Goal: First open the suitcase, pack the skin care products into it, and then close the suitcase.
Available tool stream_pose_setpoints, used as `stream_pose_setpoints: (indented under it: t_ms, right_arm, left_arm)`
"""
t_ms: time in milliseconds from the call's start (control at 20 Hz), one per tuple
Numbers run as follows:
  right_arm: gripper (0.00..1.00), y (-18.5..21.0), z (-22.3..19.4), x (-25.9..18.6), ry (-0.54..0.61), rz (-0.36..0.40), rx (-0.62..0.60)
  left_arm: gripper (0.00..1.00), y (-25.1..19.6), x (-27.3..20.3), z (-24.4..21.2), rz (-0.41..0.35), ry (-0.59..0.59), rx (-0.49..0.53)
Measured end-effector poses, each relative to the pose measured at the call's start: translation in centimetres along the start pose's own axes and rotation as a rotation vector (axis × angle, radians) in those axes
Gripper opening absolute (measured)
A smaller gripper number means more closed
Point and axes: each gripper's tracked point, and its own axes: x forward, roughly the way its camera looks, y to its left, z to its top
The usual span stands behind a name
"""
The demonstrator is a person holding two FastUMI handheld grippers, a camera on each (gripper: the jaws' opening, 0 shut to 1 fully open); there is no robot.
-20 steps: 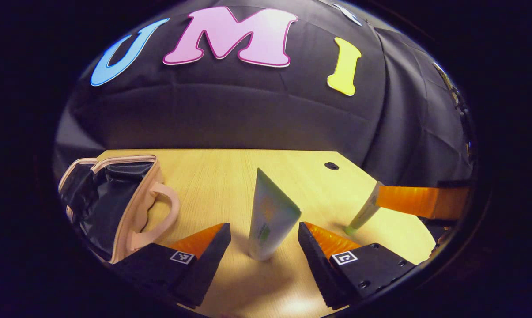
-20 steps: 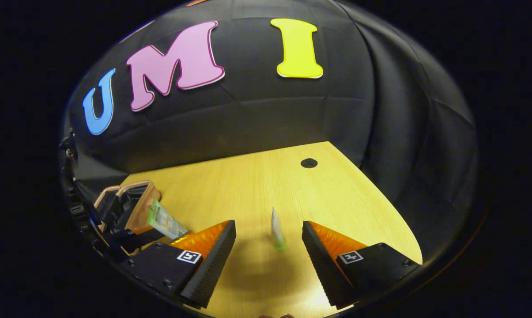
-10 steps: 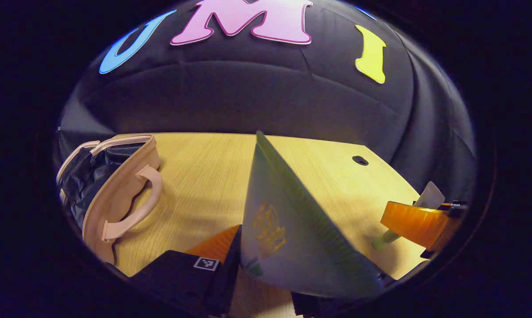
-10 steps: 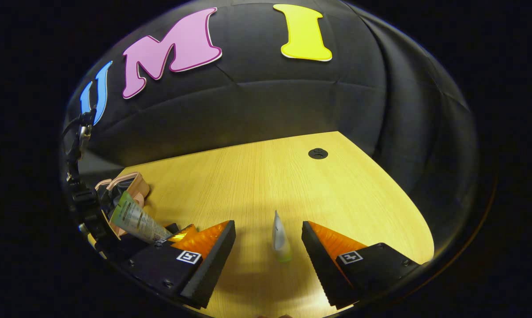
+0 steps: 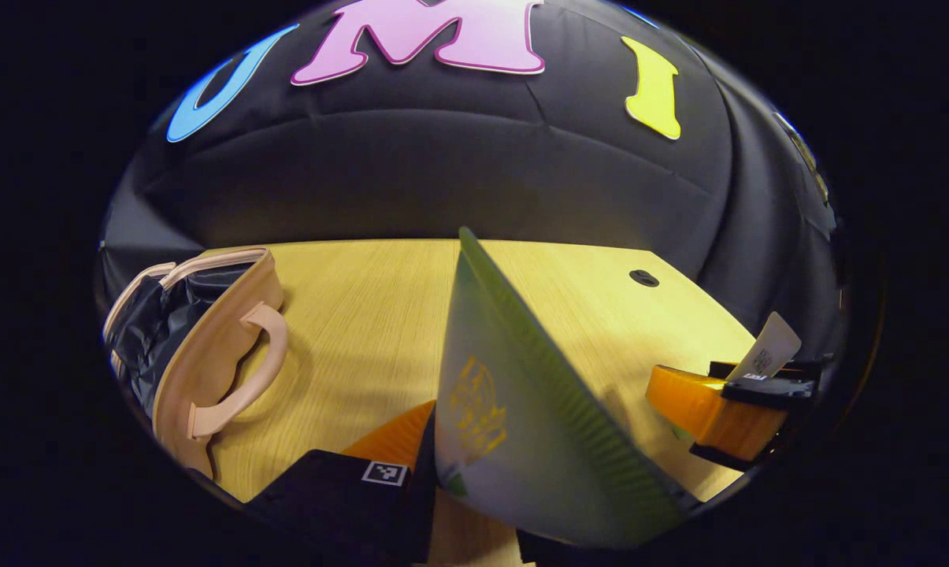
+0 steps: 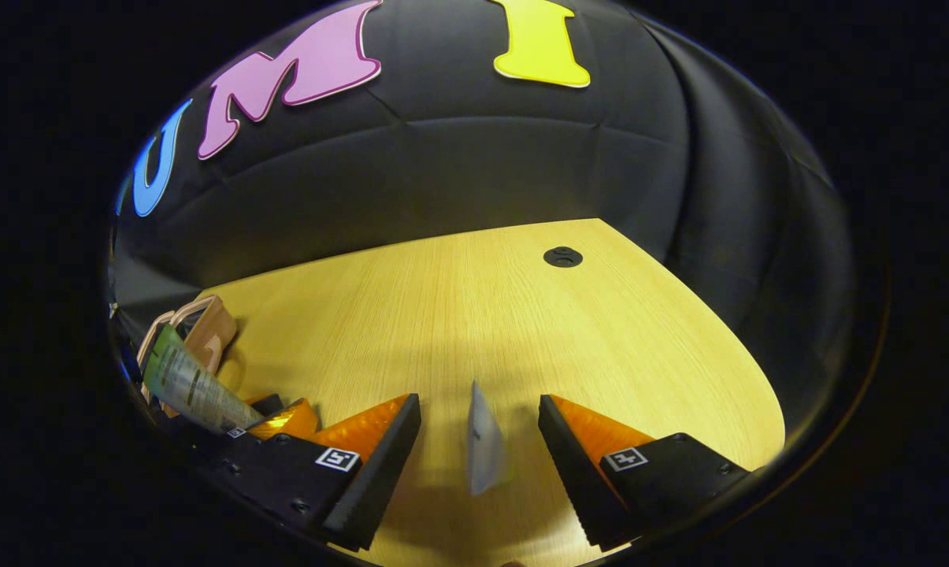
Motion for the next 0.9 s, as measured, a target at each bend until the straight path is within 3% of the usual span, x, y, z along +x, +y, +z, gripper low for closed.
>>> stream_pose_setpoints:
  t_ms: [50, 100, 250, 300, 400, 500, 550, 600, 900]
  right_arm:
    - [0.95, 0.3, -0.1, 0.1, 0.006, 0.015, -0.005]
    - [0.84, 0.3, -0.4, 0.4, 0.016, 0.014, -0.014]
    - [0.3, 0.5, -1.5, 0.4, 0.077, 0.015, -0.001]
    - [0.32, 0.8, -1.6, -0.1, 0.09, 0.037, 0.021]
    - [0.21, 1.9, -2.0, -1.0, 0.116, 0.093, 0.038]
    - [0.27, 1.7, -0.8, -2.1, 0.074, 0.098, -0.026]
    - [0.18, 1.8, -0.2, -2.8, 0.057, 0.103, -0.055]
    - [0.26, 2.0, 0.3, -3.4, 0.046, 0.106, -0.079]
    - [0.26, 3.2, 2.2, -9.5, -0.002, 0.128, -0.125]
  left_arm:
    - [0.48, 0.0, 0.0, 0.0, -0.003, 0.001, 0.001]
    - [0.48, -0.1, 0.0, 0.1, -0.005, 0.001, 0.001]
    - [0.48, 0.0, 0.1, 0.1, -0.002, -0.002, 0.0]
    - [0.48, -0.1, 0.1, 0.1, -0.002, -0.004, -0.003]
    - [0.47, -0.1, 0.0, 0.2, -0.008, -0.018, 0.003]
    - [0.47, -0.2, -0.1, 0.1, -0.019, -0.022, 0.019]
    - [0.48, -0.3, -0.2, 0.0, -0.03, -0.022, 0.015]
    - [0.47, -0.4, -0.5, 0.1, -0.045, -0.029, 0.002]
    - [0.47, 2.5, -6.6, 4.4, -0.052, -0.123, -0.056]
